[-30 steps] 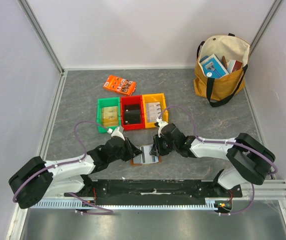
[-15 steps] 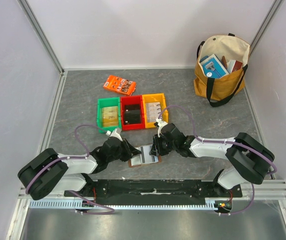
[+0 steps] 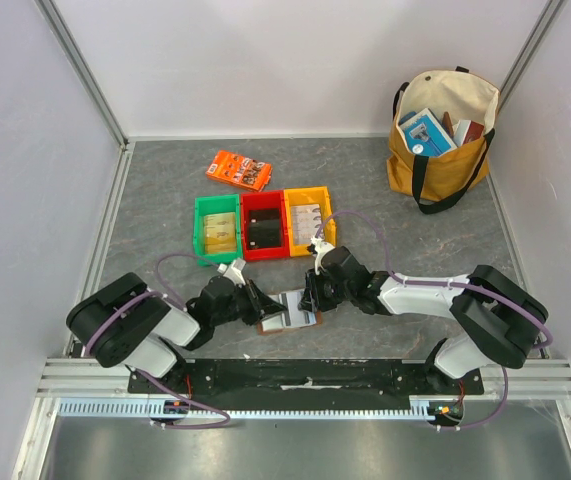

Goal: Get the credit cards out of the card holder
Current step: Remove the credit card from the card holder.

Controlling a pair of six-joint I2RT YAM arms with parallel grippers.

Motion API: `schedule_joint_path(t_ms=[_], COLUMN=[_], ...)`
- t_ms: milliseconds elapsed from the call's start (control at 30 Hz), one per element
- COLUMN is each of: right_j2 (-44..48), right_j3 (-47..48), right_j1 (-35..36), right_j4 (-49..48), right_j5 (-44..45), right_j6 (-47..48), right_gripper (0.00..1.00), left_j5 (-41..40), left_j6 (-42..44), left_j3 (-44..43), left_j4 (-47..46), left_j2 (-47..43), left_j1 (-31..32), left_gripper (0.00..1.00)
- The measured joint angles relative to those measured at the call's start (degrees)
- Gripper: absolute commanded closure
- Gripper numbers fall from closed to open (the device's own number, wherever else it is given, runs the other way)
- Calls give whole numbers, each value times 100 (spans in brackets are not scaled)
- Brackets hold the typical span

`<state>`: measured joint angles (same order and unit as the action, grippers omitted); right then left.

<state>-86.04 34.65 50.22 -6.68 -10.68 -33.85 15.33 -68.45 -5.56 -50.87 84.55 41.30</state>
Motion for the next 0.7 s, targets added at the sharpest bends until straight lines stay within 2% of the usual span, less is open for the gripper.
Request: schedule_joint_path(t_ms=[467,567,700], right_j2=[-188,-216,-260], right_j3=[105,111,118], right_j1=[-72,-101,-138], right_j4=[-24,-24,-46], right_j5=[-127,-120,-118], right_j6=[-4,-9,-24], right_gripper=[71,78,81], left_j5=[175,186,173], left_j6=[-341,-415,-470], left_j3=[297,299,317], left_j4=[-938,-1043,-979], left_j2=[240,232,140], left_j1=[-35,-39,-72], left_gripper=[87,88,90])
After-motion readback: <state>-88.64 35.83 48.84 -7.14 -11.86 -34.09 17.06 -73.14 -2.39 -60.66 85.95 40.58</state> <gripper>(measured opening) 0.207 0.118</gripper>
